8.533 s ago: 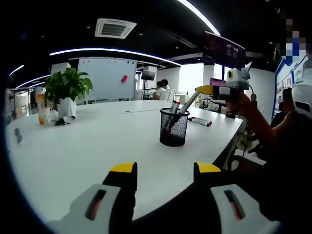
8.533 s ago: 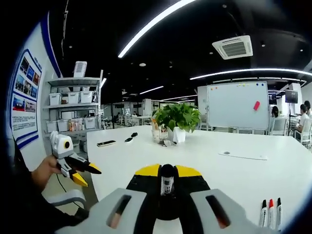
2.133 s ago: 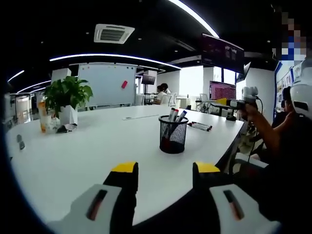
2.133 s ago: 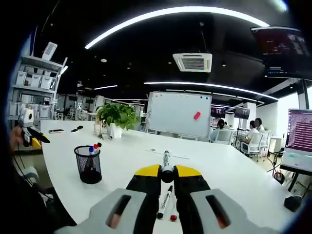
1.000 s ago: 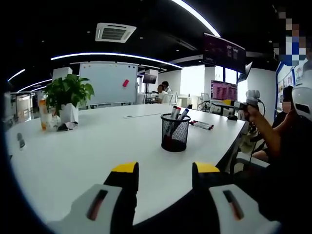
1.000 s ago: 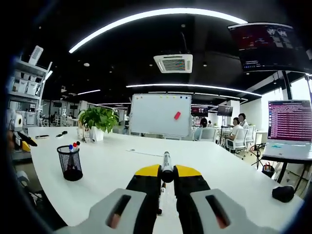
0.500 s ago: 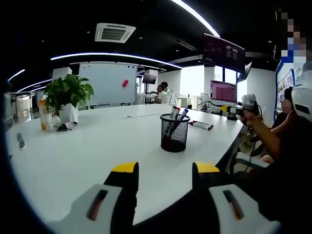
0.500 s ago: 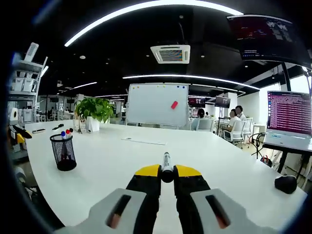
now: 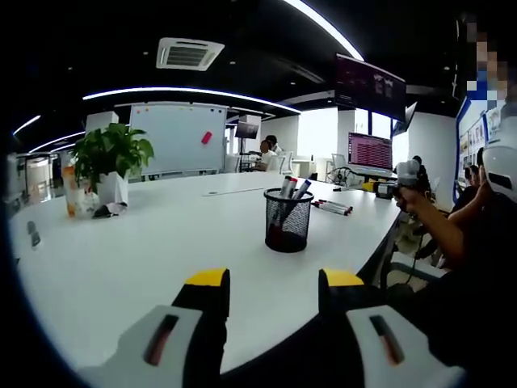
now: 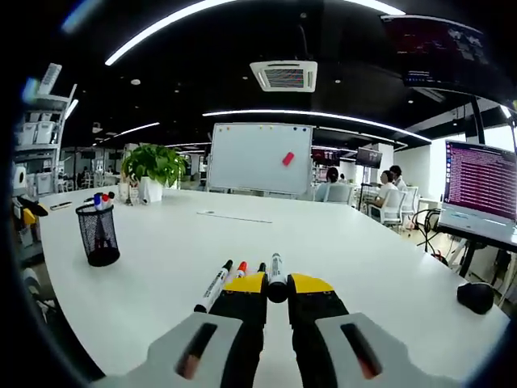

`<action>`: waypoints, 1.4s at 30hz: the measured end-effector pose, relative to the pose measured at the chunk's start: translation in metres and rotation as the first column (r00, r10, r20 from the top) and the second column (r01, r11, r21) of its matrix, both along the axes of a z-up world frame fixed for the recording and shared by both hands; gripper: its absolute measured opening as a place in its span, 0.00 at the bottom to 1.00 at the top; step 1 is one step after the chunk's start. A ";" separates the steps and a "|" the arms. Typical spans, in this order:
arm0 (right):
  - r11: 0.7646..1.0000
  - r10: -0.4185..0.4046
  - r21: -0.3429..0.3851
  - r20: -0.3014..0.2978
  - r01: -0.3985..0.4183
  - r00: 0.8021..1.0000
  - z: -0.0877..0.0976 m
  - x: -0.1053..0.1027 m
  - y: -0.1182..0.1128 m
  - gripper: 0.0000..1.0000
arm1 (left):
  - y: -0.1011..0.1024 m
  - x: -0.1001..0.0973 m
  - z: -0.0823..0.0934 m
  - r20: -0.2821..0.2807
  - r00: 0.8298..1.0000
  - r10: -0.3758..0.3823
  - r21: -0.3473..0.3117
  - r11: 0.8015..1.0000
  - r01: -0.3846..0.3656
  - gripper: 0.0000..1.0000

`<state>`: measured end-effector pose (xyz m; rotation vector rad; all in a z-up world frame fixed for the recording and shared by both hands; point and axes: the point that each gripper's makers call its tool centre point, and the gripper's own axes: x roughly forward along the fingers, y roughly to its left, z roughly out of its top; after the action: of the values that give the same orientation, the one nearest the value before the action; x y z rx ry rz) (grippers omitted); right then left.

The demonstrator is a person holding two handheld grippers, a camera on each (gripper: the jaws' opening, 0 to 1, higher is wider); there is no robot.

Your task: Pick up the whiteboard markers from the pen holder and place them facing the whiteboard neatly

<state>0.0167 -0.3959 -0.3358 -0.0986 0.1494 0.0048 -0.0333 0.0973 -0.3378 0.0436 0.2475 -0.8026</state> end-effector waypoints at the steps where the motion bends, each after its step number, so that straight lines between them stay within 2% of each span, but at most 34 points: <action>1: 1.000 0.000 0.000 -0.013 0.000 1.000 -0.003 0.000 0.000 0.13 | 0.000 0.000 0.000 0.000 1.000 0.001 0.001 1.000 -0.001 0.45; 3: 1.000 -0.016 0.013 -0.063 0.016 0.998 -0.014 0.000 -0.003 0.13 | 0.000 0.000 -0.001 -0.002 1.000 0.001 0.002 1.000 -0.001 0.45; 7: 1.000 -0.013 0.010 -0.095 0.014 0.995 -0.024 0.002 -0.003 0.13 | -0.001 0.000 0.000 0.000 1.000 -0.001 0.002 1.000 0.001 0.45; 20: 1.000 -0.016 0.003 -0.151 0.017 0.988 -0.040 0.005 -0.003 0.13 | 0.002 0.000 -0.001 -0.001 1.000 0.006 0.002 1.000 -0.006 0.45; 24: 1.000 -0.011 0.025 -0.188 0.016 0.982 -0.047 0.014 -0.006 0.13 | 0.001 0.001 -0.002 -0.004 1.000 0.010 -0.002 1.000 -0.010 0.45; 31: 1.000 -0.010 0.002 -0.236 0.011 0.972 -0.052 0.024 -0.009 0.13 | 0.002 0.002 0.000 0.005 1.000 0.017 -0.007 1.000 -0.017 0.44; 42: 1.000 -0.019 -0.003 -0.281 0.019 0.959 -0.063 0.022 -0.014 0.13 | 0.001 0.002 -0.001 0.000 1.000 0.012 -0.006 1.000 -0.012 0.44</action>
<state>0.0390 -0.4096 -0.3991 -0.0964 0.4351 -0.0001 -0.0318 0.0979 -0.3384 0.0363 0.2449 -0.7911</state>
